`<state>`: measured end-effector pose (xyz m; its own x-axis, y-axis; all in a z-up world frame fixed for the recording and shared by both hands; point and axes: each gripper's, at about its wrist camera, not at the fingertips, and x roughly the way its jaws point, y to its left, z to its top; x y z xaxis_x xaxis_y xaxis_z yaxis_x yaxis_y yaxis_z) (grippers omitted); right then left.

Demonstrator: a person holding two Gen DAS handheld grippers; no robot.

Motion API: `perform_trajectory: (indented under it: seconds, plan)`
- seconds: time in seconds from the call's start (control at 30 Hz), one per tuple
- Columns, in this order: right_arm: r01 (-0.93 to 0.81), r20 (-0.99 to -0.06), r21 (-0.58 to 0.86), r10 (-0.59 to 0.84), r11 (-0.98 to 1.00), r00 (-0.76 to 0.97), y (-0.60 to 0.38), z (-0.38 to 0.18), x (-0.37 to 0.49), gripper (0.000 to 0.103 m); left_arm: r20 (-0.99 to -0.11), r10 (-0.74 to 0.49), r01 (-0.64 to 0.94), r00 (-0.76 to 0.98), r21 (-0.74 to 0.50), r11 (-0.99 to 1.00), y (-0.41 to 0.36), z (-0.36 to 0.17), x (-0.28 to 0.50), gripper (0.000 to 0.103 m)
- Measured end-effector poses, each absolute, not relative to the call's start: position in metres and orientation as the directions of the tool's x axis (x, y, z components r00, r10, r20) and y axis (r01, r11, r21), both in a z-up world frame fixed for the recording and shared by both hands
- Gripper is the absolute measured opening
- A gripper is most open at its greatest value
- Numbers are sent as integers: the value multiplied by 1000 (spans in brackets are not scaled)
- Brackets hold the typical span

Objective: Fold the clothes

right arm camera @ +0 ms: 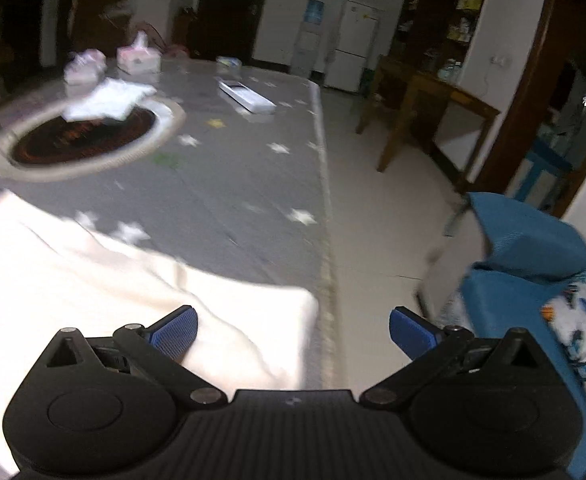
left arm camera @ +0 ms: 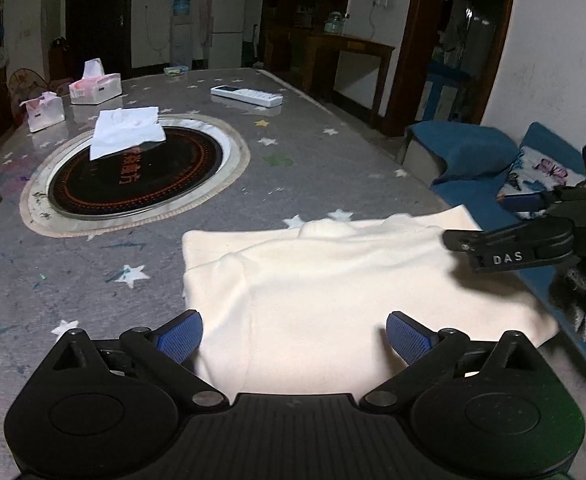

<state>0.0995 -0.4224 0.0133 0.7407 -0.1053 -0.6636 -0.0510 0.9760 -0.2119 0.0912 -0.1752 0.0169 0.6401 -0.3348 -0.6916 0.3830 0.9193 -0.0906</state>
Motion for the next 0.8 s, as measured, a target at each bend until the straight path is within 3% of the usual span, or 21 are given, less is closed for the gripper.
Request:
perform_trajectory:
  seconds: [0.13, 0.33, 0.53, 0.8]
  plan:
    - [-31, -662, -189, -104, 981, 742, -430, 12, 99, 103, -707, -294, 356, 644, -64, 932, -171, 11, 92, 100]
    - [-74, -578, -275, -103, 959, 810, -411, 31, 61, 103, -689, -296, 359, 661, -56, 932, -165, 17, 83, 100]
    - [-139, -492, -474, -130, 869, 861, -371, 17, 18, 103, -683, -282, 388, 674, 2, 922, -175, 12, 70, 100]
    - [-135, -383, -588, -128, 797, 915, -343, 15, -6, 103, -663, -285, 376, 692, -6, 927, -167, 16, 56, 100]
